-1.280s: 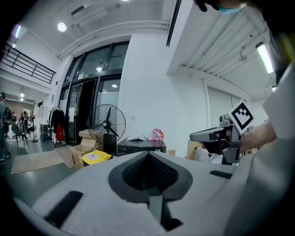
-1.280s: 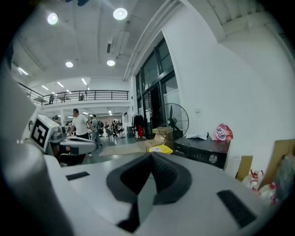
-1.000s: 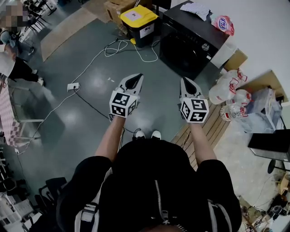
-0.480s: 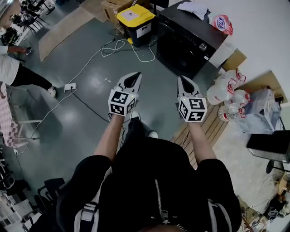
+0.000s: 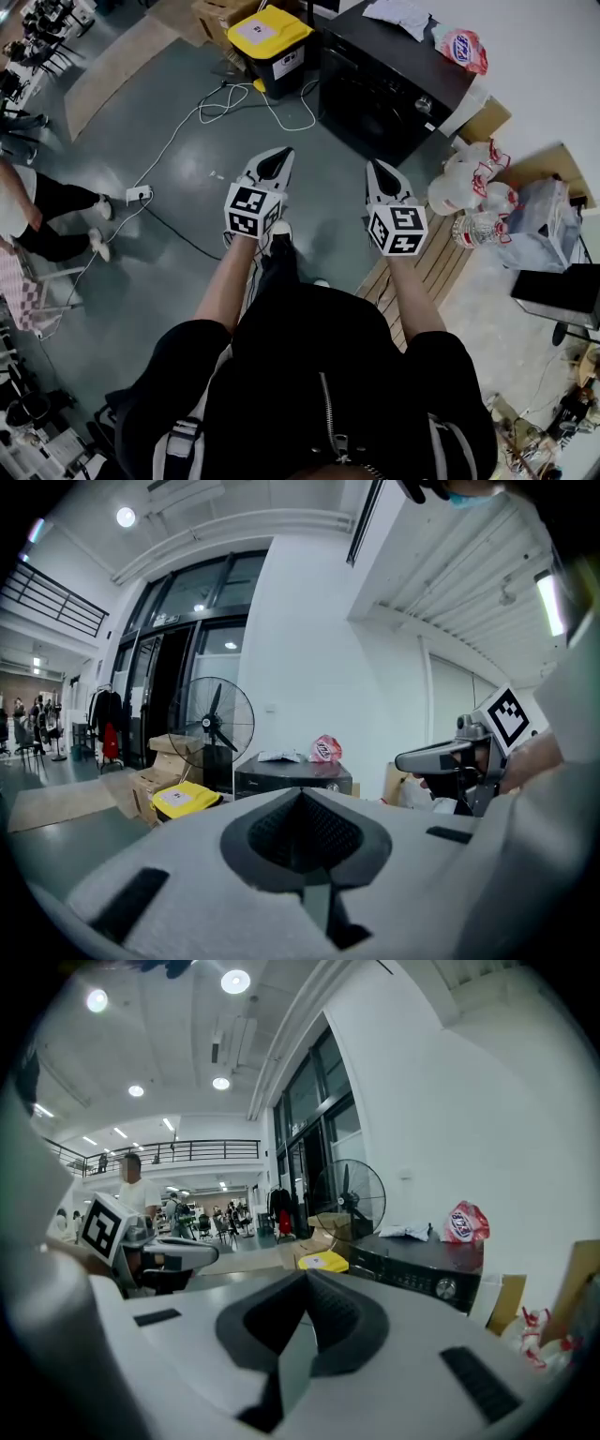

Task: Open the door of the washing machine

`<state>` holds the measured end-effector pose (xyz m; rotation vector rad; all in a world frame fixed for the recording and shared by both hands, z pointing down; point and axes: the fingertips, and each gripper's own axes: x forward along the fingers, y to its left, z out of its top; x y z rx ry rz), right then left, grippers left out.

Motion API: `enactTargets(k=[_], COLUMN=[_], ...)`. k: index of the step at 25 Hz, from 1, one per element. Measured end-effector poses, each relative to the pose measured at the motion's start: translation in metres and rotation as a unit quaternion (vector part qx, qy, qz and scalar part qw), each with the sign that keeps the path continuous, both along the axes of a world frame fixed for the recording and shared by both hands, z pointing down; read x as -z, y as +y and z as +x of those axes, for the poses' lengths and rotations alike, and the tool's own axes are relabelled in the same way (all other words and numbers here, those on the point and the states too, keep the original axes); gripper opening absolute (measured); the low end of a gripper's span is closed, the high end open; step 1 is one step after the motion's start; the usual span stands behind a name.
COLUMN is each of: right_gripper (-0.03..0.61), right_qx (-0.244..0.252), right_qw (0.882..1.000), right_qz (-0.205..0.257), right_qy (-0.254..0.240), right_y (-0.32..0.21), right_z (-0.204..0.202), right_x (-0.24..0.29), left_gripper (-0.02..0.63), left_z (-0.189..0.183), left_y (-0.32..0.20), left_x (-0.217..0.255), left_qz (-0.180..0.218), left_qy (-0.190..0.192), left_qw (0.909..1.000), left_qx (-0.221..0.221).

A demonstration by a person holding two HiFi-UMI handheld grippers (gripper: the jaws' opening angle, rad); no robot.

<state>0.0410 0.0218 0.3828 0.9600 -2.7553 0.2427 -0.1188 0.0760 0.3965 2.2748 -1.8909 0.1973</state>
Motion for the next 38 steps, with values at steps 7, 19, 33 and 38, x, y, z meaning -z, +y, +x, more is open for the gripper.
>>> enactTargets(k=[7, 19, 33, 38], right_gripper=[0.003, 0.003, 0.003, 0.003], right_qx=[-0.049, -0.132, -0.149, -0.144], right_qw=[0.999, 0.991, 0.987, 0.985], right_qz=[-0.012, -0.03, -0.061, -0.088], right_qy=[0.006, 0.013, 0.025, 0.029], right_y=[-0.074, -0.177, -0.321, -0.375], right_z=[-0.067, -0.138, -0.132, -0.131], right_x=[-0.007, -0.02, -0.072, -0.1], left_gripper=[0.003, 0.005, 0.018, 0.091], left_z=[-0.069, -0.148, -0.155, -0.155], left_y=[-0.087, -0.221, -0.379, -0.435], left_x=[-0.014, -0.039, -0.132, -0.19], left_qz=[-0.017, -0.037, -0.102, -0.149], left_qy=[0.005, -0.004, -0.012, -0.017], left_qw=[0.9986, 0.9904, 0.9821, 0.9753], left_qx=[-0.05, -0.133, -0.158, -0.162])
